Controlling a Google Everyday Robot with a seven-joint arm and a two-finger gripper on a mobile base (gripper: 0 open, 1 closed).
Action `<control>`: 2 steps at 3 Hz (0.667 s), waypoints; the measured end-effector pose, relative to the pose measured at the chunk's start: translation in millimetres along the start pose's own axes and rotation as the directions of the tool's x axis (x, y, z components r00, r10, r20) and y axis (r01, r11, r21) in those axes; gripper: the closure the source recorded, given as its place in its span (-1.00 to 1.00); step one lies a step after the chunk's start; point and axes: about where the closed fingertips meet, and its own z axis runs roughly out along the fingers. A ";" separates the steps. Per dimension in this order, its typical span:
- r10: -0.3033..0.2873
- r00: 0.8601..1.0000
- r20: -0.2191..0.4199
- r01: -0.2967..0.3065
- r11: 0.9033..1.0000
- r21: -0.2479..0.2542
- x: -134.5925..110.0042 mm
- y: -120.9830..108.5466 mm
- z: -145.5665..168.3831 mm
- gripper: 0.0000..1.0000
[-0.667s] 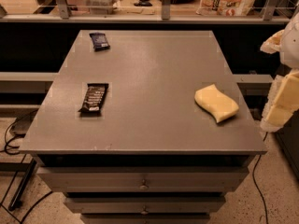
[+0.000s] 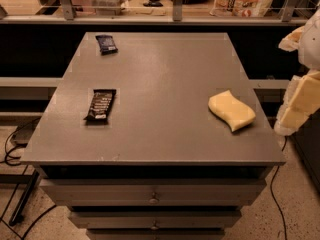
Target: Pick sponge
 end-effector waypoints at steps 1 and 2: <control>0.007 0.999 0.038 -0.007 1.000 0.008 -27.0 -15.9 20.9 -1.00; 0.051 0.997 0.060 -0.049 0.999 -0.022 -49.0 -31.6 59.7 -1.00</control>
Offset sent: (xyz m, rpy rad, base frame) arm 0.0965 0.0699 -0.0647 0.1222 0.0425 -0.0543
